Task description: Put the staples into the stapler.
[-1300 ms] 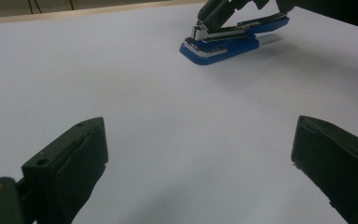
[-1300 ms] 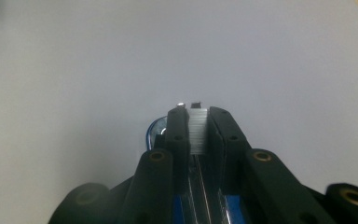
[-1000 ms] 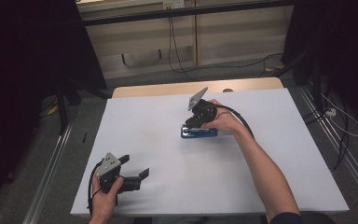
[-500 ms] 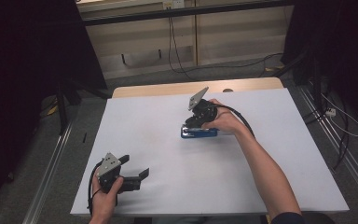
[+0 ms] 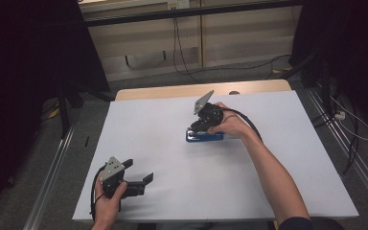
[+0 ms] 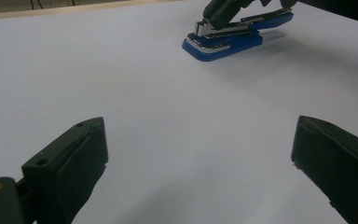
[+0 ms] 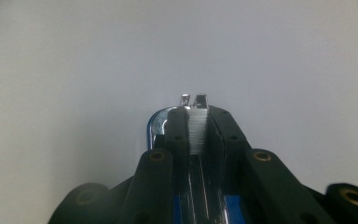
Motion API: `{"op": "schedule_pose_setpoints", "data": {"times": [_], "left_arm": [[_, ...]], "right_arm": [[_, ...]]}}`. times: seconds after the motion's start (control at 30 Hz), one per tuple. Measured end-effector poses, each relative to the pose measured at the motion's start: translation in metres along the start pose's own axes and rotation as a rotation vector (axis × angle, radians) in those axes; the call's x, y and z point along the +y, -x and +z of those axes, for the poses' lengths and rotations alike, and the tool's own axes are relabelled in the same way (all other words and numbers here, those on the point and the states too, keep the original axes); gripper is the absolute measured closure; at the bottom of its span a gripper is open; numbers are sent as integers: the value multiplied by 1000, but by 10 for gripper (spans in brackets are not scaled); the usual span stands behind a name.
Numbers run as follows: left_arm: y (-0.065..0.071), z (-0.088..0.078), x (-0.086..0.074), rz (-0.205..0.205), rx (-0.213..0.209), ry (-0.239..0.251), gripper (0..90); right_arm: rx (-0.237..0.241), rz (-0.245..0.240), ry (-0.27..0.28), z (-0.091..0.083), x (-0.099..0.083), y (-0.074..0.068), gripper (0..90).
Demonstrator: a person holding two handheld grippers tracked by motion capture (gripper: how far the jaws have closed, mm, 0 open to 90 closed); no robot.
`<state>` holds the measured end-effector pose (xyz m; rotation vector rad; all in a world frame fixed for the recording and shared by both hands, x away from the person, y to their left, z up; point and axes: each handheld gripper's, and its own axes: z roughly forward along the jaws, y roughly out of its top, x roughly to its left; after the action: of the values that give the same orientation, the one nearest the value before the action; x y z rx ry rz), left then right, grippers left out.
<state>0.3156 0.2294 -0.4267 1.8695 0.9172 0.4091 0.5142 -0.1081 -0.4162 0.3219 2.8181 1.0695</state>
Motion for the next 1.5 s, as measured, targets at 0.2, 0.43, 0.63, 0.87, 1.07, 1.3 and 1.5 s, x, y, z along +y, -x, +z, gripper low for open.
{"op": "schedule_pose_setpoints", "data": {"times": [0.2,0.43,0.63,0.87,1.07,1.3,1.5], "left_arm": [[0,0,0,1,1,-1,38],[0,0,0,3,2,-3,38],[0,0,0,1,2,0,38],[-1,-1,0,5,-2,-2,38],[-1,-1,0,6,-1,-2,38],[-1,-1,0,5,-2,-3,38],[0,1,0,3,-7,-1,38]], "right_arm": [[0,-6,1,1,1,1,791],[-3,-1,5,3,2,0,781],[-7,10,4,3,2,0,777],[-27,17,0,2,2,-1,728],[-48,75,14,2,0,0,612],[-73,128,40,1,-3,-1,495],[-111,220,59,-3,-11,1,339]]}}
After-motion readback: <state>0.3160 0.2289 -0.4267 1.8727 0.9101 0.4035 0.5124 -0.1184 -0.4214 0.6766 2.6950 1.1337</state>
